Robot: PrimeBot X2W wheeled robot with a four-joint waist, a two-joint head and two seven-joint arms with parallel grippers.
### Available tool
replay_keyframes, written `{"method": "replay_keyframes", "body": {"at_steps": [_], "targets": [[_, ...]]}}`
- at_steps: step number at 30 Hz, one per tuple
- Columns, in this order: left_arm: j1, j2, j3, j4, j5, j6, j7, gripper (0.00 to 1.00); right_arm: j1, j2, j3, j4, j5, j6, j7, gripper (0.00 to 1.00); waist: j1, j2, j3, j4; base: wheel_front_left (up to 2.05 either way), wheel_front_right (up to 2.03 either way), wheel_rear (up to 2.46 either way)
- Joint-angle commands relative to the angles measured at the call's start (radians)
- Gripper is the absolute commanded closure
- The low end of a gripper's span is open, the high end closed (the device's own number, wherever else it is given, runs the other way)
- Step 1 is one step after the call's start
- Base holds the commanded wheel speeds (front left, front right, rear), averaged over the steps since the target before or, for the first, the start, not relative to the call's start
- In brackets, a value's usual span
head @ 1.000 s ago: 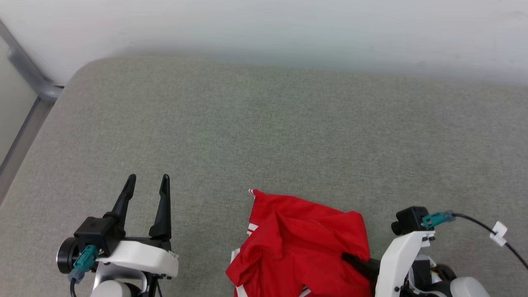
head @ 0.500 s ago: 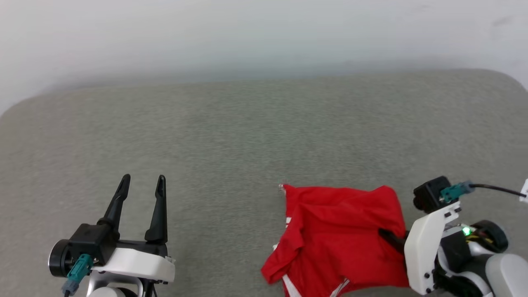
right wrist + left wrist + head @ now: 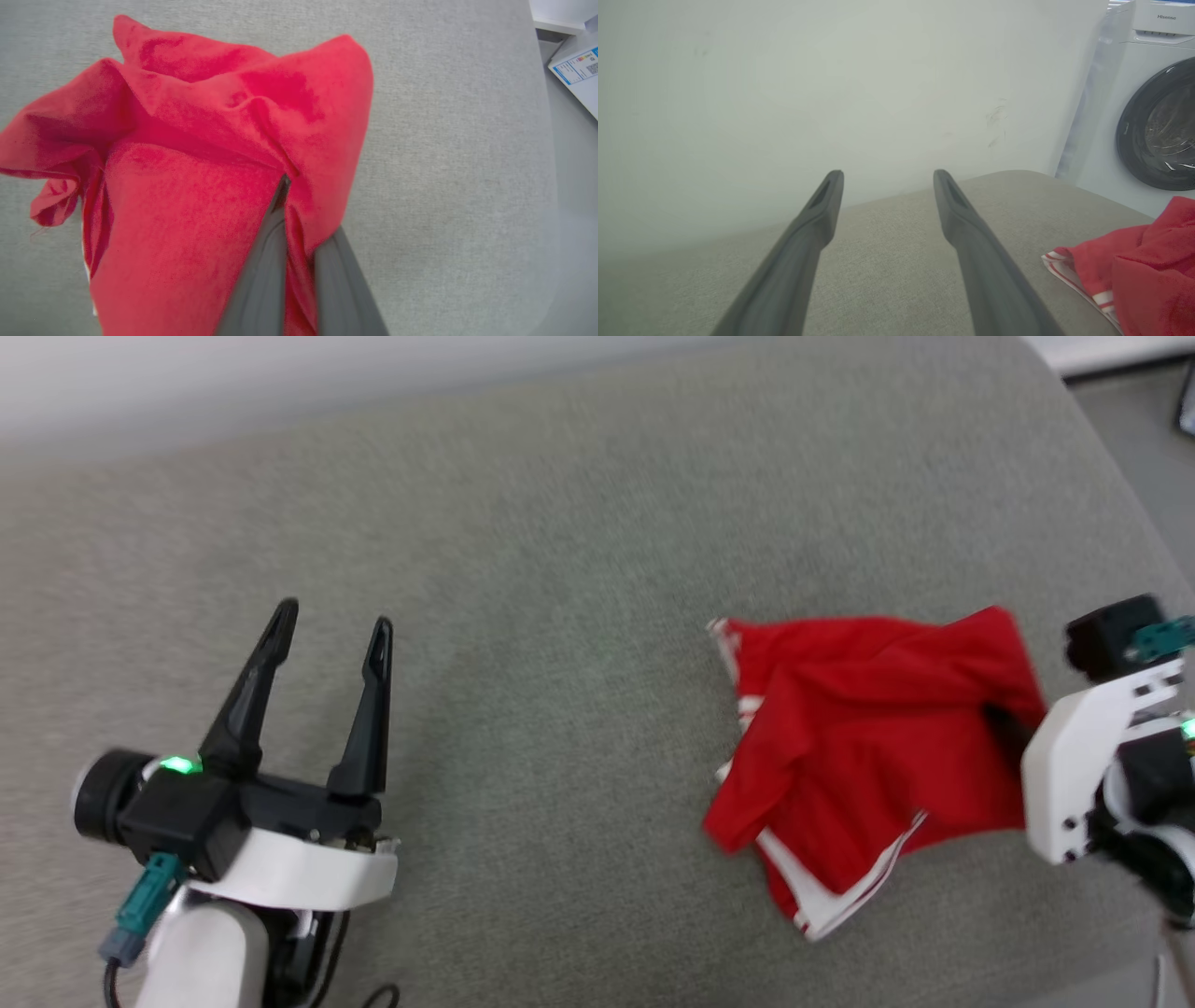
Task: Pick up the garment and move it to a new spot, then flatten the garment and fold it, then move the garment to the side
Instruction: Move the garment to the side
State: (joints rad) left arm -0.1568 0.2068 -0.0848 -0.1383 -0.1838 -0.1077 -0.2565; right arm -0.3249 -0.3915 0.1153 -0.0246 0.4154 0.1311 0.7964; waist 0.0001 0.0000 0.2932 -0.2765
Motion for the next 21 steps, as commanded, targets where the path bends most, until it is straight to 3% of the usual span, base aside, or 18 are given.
{"method": "replay_keyframes", "body": {"at_steps": [1,10,21], "targets": [[-0.028,0.018,-0.004,-0.021,0.004,-0.005,0.006,0.0,-0.036,-0.015,-0.018,0.023,-0.02,-0.001,-0.026,1.0,-0.0001,0.0,0.117,-0.069,0.0,0.0,0.0],[-0.131,0.098,-0.046,-0.135,0.005,-0.016,0.051,0.0,-0.175,-0.072,-0.209,0.205,-0.167,-0.001,-0.131,1.0,-0.0001,0.0,0.284,-0.071,0.0,0.0,0.0],[-0.217,0.152,-0.088,-0.197,-0.017,-0.02,0.069,0.0,-0.303,-0.043,-0.484,0.356,-0.364,-0.001,-0.31,1.0,-0.0001,0.0,0.39,-0.011,0.0,0.0,0.0]]}}
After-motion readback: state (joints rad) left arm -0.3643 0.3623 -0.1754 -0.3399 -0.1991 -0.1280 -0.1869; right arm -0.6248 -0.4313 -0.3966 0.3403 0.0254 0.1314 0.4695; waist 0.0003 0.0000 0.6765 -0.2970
